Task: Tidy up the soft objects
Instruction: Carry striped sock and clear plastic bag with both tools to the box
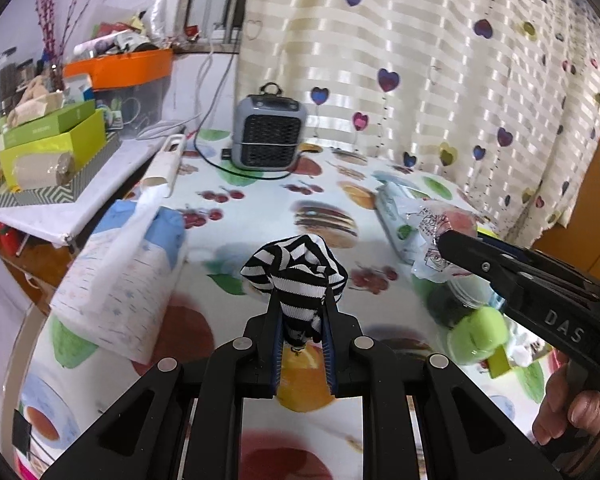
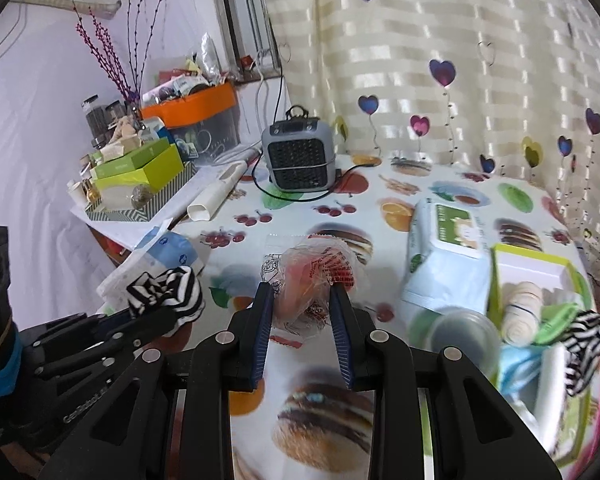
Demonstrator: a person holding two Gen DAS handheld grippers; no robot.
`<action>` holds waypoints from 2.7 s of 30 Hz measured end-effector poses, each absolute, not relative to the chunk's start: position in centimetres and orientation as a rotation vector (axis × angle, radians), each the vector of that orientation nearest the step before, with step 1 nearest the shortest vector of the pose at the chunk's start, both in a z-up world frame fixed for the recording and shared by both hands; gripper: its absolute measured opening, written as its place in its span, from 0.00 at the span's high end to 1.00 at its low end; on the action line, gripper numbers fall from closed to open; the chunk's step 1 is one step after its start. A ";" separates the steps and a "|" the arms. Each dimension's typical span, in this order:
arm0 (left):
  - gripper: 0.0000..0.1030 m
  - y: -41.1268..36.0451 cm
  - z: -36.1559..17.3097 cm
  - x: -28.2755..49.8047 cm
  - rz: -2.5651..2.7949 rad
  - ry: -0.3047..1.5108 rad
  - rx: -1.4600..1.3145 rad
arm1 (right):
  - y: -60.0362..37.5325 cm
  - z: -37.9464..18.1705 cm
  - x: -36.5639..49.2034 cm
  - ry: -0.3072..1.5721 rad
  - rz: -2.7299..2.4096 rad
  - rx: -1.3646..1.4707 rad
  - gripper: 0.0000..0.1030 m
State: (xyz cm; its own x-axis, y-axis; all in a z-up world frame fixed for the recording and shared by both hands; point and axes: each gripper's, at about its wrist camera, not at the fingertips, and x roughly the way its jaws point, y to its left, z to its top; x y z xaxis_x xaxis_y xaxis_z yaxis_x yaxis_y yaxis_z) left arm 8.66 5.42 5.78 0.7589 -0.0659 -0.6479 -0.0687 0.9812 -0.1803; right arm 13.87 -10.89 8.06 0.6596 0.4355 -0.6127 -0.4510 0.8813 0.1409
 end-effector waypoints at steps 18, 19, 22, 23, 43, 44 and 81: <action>0.85 -0.8 7.8 7.1 -0.088 0.684 -0.125 | -18.0 9.6 9.9 0.623 0.447 0.050 0.71; 0.85 -1.1 7.9 7.1 -0.092 0.684 -0.122 | -18.3 9.6 9.8 0.622 0.444 0.054 0.71; 0.85 -2.0 8.1 7.1 -0.104 0.682 -0.115 | -19.0 9.7 9.6 0.619 0.436 0.058 0.71; 0.85 -2.2 8.2 7.2 -0.108 0.681 -0.113 | -19.1 9.8 9.6 0.618 0.435 0.059 0.71; 0.85 -6.7 8.4 9.0 -0.203 0.684 -0.066 | -24.9 9.8 9.8 0.598 0.329 0.115 0.71; 0.85 -7.1 8.4 9.1 -0.210 0.686 -0.063 | -25.3 9.7 9.9 0.598 0.319 0.120 0.71; 0.85 -17.0 6.4 15.0 -0.402 0.736 0.017 | -34.3 1.9 13.5 0.773 0.154 0.192 0.71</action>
